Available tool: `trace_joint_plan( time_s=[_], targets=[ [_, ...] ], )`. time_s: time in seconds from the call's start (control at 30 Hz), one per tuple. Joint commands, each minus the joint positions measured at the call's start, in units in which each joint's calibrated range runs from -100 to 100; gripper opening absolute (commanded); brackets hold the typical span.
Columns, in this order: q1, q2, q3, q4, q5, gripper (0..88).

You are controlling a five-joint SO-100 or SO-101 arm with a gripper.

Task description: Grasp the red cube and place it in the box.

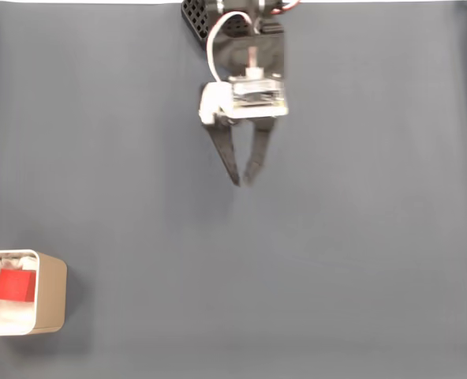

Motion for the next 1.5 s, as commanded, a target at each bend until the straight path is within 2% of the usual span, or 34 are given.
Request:
trace_joint_plan(
  time_s=[0.0, 0.17, 0.37, 0.53, 0.67, 0.9, 1.07, 1.47],
  targets=[
    [-0.23, -14.55, 12.31, 4.82, 0.93, 0.0],
    [1.69, -25.47, 20.07, 16.78, 0.54, 0.0],
    [1.48, -34.40, 20.25, 38.26, -0.54, 0.0],
    [1.34, -38.21, 20.25, 48.34, -0.98, 0.0],
    [1.27, -38.30, 20.25, 52.03, -0.15, 0.0],
    [1.62, -38.30, 20.25, 52.03, 0.05, 0.0],
    [1.69, -38.30, 20.25, 51.62, -2.05, 0.0],
    [1.69, -38.30, 20.25, 52.03, -0.15, 0.0]
  ],
)
